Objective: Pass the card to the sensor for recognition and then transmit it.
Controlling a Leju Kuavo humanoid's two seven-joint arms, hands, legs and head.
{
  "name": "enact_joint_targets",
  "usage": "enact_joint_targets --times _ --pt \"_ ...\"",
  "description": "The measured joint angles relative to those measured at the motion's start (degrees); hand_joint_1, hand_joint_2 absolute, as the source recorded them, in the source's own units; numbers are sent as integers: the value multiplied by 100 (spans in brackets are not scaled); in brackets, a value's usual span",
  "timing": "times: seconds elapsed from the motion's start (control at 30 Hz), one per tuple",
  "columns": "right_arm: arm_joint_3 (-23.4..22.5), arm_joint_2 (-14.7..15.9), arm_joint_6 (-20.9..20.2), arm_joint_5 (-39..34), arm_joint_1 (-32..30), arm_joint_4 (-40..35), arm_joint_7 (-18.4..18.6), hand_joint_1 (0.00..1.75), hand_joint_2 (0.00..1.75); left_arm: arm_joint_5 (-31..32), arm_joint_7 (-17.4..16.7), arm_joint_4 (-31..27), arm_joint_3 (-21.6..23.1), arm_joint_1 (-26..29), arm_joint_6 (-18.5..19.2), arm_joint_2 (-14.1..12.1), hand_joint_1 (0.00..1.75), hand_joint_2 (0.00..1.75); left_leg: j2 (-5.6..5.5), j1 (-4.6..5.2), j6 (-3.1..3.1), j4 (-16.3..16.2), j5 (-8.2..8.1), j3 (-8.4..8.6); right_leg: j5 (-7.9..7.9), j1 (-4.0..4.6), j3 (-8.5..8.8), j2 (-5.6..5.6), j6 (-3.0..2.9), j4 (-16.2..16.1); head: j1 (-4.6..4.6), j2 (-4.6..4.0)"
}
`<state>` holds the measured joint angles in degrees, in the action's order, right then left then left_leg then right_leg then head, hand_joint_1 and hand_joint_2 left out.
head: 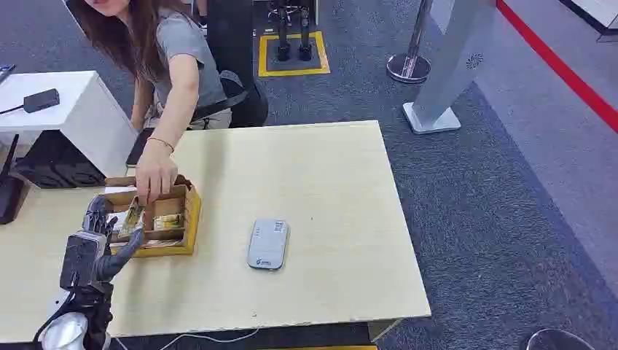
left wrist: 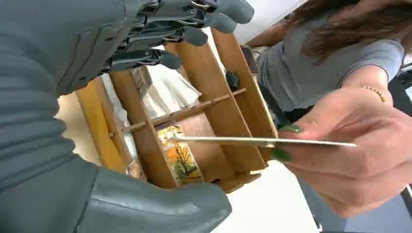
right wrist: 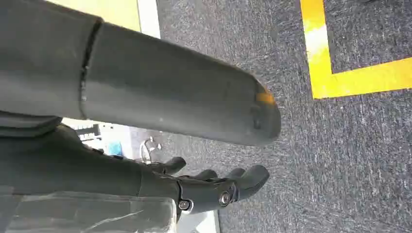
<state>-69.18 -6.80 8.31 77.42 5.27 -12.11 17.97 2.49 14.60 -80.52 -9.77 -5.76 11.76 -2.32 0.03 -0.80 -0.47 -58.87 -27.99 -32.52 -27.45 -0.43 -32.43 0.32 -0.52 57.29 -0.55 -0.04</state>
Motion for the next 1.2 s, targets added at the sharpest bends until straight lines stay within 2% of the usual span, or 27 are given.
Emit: enact_joint_targets --times 0.03,0.07,0.17,0.37,0.4,0.43,1.2 --pt "0 0 0 11 0 0 4 0 0 0 0 0 0 2 -4 0 9 175 0 0 0 0 0 0 0 0 0 0 0 0 0 0" --pt "0 0 0 22 0 0 9 0 0 0 0 0 0 3 -13 0 10 175 0 0 0 0 0 0 0 0 0 0 0 0 0 0" --pt "0 0 -2 63 0 0 15 0 0 15 0 0 0 4 -70 0 0 175 0 0 0 0 0 0 0 0 0 0 0 0 0 0" --pt "4 0 -9 77 0 0 35 0 0 120 0 0 0 4 -147 2 0 175 0 0 0 0 0 1 0 0 0 0 0 0 0 -2" --pt "4 0 -11 77 -1 0 44 0 0 159 9 0 0 3 -177 4 24 175 0 0 0 0 0 1 0 0 0 0 0 0 0 -2" --pt "4 0 -26 77 0 0 50 0 0 190 35 0 0 4 -199 4 175 175 0 0 0 0 0 1 0 0 0 0 0 0 0 -2" --pt "4 0 -26 74 0 0 50 0 0 286 92 -22 0 1 -264 13 175 175 0 0 0 0 0 1 0 0 0 0 0 0 0 -2"
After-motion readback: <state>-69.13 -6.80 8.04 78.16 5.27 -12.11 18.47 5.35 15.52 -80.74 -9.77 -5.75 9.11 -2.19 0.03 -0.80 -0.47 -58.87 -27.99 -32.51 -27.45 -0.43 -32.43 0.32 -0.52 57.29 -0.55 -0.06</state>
